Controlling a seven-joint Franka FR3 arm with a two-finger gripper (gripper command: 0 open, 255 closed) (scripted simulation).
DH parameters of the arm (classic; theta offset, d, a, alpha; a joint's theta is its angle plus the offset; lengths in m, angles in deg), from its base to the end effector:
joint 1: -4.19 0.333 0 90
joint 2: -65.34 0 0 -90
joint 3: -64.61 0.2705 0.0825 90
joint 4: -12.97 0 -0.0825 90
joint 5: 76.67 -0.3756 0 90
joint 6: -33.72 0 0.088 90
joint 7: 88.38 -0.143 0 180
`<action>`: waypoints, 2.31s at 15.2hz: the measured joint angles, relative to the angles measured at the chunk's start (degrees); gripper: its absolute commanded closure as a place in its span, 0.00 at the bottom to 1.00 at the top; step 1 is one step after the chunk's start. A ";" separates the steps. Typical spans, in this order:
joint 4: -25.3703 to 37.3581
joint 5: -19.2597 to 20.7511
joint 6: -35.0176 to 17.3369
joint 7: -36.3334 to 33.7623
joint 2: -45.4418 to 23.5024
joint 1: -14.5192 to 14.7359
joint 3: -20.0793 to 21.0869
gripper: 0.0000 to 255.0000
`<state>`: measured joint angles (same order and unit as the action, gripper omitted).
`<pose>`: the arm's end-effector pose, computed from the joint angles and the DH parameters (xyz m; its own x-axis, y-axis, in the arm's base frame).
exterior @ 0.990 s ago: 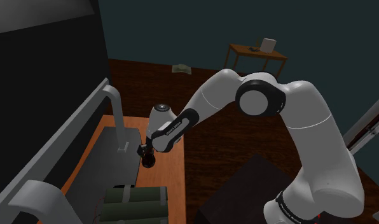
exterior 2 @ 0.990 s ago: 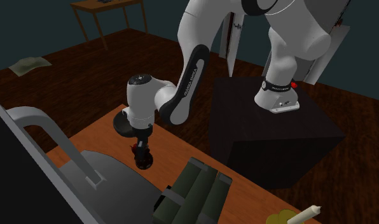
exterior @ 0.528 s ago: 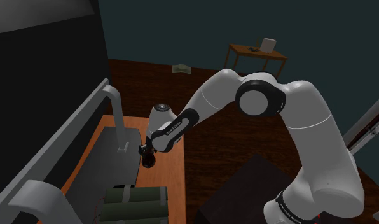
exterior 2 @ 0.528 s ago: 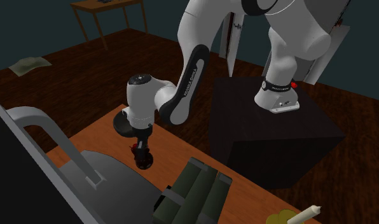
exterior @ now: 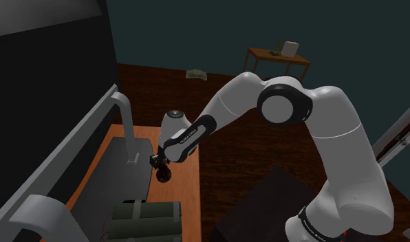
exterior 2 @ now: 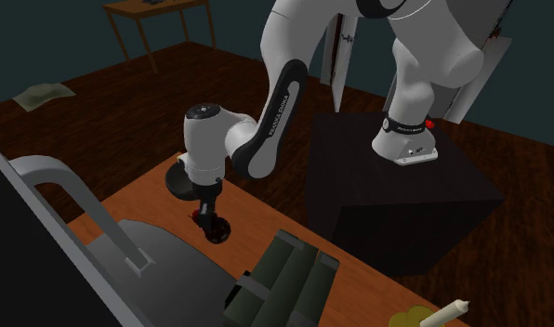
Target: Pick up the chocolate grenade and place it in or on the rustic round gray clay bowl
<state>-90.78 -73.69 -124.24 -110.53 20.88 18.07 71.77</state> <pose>0.5861 0.2278 0.0700 0.9898 -0.0245 0.1406 -0.0073 -0.9925 -0.1217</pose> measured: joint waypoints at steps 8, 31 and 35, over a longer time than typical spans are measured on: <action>-1.80 -0.43 3.32 0.01 5.13 -0.46 0.60 1.00; -2.56 -2.29 15.32 1.17 17.89 -2.32 2.16 1.00; -0.09 -3.45 17.60 5.76 17.46 -5.83 1.84 1.00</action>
<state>-90.87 -77.15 -106.64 -104.77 38.34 12.25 73.61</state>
